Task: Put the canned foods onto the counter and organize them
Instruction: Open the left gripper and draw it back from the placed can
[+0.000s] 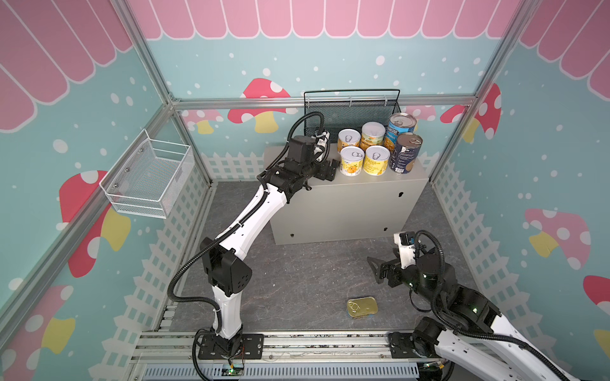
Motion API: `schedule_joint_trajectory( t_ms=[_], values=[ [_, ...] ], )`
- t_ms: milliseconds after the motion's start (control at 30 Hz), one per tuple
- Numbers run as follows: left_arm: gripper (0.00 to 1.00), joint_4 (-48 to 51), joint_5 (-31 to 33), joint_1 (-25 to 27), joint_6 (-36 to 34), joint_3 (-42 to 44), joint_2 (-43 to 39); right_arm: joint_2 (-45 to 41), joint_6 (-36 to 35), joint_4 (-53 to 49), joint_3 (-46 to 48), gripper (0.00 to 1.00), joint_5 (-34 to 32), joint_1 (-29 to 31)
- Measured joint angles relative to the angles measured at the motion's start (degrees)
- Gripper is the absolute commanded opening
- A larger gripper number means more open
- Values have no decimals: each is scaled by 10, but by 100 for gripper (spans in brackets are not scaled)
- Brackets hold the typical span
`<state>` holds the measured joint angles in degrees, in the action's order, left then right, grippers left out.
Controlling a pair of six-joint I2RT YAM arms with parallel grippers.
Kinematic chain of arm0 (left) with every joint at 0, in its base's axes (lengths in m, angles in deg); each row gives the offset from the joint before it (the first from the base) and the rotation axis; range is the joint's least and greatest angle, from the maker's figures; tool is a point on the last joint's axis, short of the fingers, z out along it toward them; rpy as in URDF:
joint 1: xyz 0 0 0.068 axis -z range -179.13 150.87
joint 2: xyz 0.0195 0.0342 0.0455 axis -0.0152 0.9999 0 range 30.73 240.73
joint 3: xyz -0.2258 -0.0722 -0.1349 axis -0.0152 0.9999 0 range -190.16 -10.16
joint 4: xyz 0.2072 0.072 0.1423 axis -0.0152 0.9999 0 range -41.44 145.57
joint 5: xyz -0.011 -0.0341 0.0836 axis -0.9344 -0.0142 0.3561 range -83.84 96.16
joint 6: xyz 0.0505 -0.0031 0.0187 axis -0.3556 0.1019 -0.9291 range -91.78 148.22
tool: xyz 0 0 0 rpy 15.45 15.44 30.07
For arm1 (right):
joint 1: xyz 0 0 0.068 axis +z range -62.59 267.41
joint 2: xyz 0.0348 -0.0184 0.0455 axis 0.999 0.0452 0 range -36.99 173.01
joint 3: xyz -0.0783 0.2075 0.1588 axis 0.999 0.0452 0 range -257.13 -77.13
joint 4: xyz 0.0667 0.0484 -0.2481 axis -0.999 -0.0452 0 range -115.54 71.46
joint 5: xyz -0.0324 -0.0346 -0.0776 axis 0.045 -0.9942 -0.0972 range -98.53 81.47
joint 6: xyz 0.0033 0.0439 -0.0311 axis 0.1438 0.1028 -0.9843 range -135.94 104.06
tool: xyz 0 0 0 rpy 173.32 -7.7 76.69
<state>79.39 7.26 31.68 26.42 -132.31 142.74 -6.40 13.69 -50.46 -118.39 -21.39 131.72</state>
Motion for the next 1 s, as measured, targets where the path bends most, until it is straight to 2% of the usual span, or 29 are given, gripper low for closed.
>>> schedule_joint_trajectory(
  t_ms=[1000],
  values=[
    [99, 2, -20, -3, -2, 0, 0, -8, 0, 0, 1, 99, 0, 0]
  ],
)
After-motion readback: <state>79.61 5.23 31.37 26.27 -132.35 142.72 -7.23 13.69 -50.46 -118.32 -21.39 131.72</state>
